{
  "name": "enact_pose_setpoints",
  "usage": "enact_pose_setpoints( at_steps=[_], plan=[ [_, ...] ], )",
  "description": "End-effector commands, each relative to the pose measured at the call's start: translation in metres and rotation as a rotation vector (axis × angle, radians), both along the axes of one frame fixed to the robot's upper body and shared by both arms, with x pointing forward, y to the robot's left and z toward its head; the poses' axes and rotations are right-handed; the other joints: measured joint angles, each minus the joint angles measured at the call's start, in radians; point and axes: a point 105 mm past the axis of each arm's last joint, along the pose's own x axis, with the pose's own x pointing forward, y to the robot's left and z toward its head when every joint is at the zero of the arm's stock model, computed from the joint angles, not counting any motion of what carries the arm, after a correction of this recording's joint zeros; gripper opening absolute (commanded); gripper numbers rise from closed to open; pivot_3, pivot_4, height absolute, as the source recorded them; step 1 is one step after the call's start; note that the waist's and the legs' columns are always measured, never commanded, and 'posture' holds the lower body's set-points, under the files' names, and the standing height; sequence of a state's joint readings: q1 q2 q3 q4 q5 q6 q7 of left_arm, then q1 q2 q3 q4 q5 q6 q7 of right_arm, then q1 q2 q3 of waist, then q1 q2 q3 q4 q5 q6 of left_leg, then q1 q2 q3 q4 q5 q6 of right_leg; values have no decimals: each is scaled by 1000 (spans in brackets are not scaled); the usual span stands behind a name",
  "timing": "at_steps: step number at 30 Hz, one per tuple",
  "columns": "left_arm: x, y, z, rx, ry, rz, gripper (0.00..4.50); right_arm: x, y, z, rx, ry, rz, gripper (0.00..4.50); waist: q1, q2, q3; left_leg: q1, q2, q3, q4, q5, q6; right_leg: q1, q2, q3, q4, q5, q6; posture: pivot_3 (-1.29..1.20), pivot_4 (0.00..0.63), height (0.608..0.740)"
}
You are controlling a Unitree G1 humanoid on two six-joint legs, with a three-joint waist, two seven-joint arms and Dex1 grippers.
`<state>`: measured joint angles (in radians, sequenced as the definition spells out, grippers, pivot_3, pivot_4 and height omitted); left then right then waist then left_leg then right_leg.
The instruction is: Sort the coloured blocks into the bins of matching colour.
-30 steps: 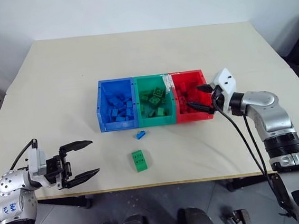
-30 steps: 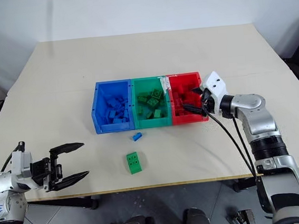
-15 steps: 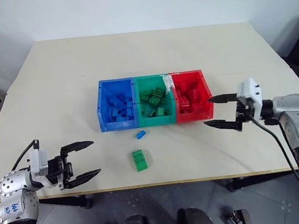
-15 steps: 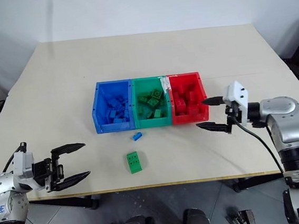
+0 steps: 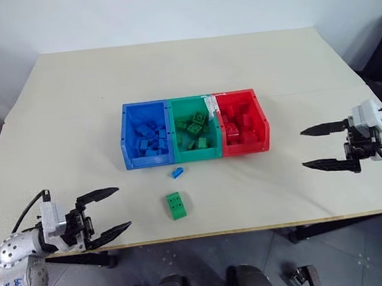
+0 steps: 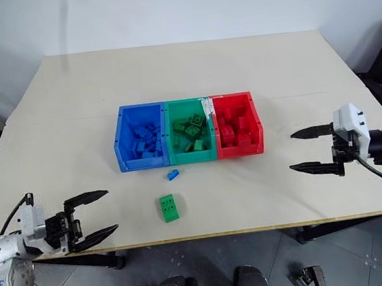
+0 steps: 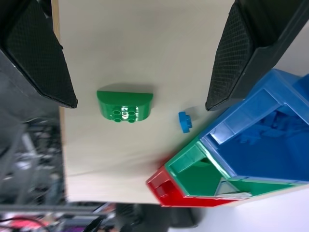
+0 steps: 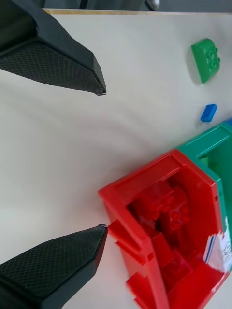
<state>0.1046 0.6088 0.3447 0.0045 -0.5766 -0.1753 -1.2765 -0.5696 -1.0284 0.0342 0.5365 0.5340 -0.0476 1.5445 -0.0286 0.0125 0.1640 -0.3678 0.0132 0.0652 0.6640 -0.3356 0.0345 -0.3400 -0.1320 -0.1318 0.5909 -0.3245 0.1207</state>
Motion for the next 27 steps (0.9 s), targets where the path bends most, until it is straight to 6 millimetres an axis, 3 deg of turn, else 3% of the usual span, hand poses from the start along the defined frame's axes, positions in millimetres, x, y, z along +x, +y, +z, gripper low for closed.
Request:
enact_pose_setpoints(
  at_steps=[1, 6, 8, 14, 23, 27],
  plan=[
    [-5, -16, 4, 24, 4, 121, 4500, -2, 6, 3, -2, 5, 81, 4470, 1, 0, 0, 0, 0, 0, 0, 0, 0, 0, 0, 0, 0, 0, 0, 0, 150, 740],
    [-18, -49, -11, 78, 116, 326, 4500, -5, 26, 10, 111, 18, 172, 4470, 13, 0, 0, 0, -1, -2, 1, 0, 1, 2, -1, 1, -2, 0, 0, 0, 150, 740],
    [-23, -64, -11, 68, 140, 359, 4500, -6, 28, 7, 76, 35, 195, 4470, 18, 0, 0, 0, -1, -2, 1, 0, 1, 2, -1, 1, -3, 0, 0, 0, 150, 740],
    [-15, -85, -5, -19, 234, 573, 4500, -12, 31, -6, -121, 65, 290, 4470, 30, 2, 1, -1, -1, -2, 1, -1, 1, 3, -1, 3, -7, 0, 0, 0, 150, 740],
    [-7, -122, -12, 139, 346, 578, 4500, 0, 45, 1, -129, 52, 332, 4470, 29, 2, 1, -2, 0, -1, 2, 0, 0, 4, 0, 2, -8, 0, 0, 0, 150, 740],
    [-5, -131, -15, 125, 417, 573, 4500, 1, 48, 4, -121, 50, 344, 4470, 34, 2, 1, -2, -1, -2, 3, 0, 1, 4, 0, 2, -8, 0, 0, 0, 150, 740]
  ],
)
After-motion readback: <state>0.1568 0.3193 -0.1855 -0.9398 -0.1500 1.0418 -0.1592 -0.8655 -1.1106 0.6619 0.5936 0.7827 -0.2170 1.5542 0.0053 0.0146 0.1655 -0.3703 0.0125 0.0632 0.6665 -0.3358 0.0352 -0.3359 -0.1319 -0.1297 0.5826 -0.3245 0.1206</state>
